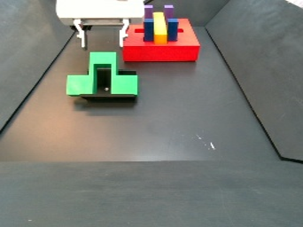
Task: Pick up the green object. Move up. Place the green object on the fixture. Regrasp the green object. Move to above the board. Insert the green object.
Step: Regrasp the green object.
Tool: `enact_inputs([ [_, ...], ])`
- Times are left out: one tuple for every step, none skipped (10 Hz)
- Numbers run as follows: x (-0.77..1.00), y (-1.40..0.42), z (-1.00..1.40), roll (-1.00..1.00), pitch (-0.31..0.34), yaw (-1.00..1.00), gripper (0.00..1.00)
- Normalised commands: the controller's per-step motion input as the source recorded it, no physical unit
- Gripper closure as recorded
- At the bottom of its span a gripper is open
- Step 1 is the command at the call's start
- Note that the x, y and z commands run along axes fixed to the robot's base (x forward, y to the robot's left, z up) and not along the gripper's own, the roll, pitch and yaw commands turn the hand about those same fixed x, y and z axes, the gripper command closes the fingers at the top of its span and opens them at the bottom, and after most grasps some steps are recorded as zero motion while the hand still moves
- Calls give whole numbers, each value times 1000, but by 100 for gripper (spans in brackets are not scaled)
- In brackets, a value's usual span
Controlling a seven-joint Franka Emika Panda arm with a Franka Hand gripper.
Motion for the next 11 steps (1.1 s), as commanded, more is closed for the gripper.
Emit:
enact_inputs([
  [0,0,-23,-257,0,-3,0],
  [0,0,-20,14,0,0,0],
  [0,34,-63,114,0,0,0],
  [129,60,-123,131,0,0,0],
  [163,43,-146,106,11,-9,0],
  [123,0,-174,86,0,-34,0],
  [77,0,-220,26,0,-46,0],
  [63,0,-217,3,0,-31,0],
  [37,40,-183,0,0,-3,0],
  [49,143,-114,0,0,0,0],
  [89,211,-54,66,31,-14,0],
])
